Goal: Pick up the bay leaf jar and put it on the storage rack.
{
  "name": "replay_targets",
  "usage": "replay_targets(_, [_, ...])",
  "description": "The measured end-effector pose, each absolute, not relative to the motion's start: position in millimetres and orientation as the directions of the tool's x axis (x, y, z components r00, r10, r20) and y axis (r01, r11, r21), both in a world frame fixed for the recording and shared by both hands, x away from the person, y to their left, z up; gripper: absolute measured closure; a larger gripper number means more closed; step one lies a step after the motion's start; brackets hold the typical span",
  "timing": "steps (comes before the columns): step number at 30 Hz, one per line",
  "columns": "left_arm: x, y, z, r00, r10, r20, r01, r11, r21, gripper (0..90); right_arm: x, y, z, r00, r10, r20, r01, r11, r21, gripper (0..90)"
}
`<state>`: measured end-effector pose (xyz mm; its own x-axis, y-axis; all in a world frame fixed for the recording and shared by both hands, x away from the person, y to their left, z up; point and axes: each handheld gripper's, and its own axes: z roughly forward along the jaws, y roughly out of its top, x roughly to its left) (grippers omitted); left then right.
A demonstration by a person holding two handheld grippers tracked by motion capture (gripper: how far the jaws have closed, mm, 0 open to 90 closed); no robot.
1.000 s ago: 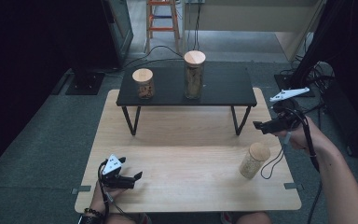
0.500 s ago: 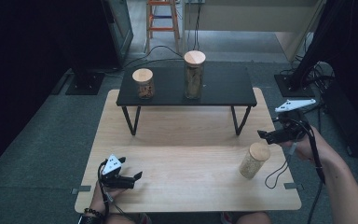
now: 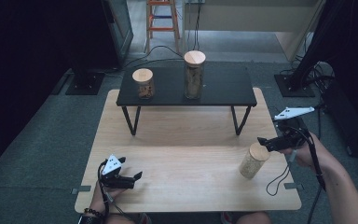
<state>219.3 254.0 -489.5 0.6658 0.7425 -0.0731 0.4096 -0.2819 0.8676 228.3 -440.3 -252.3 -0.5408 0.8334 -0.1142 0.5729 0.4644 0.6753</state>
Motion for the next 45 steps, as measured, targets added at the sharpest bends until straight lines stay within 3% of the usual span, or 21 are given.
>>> replay_targets(45, [219.5, 253.8, -489.0, 0.669, 0.740, -0.068, 0.408, -0.289, 0.866, 0.7, 215.2, -441.9, -315.8, -0.590, 0.806, -0.059, 0.597, 0.484, 0.640, 2.2])
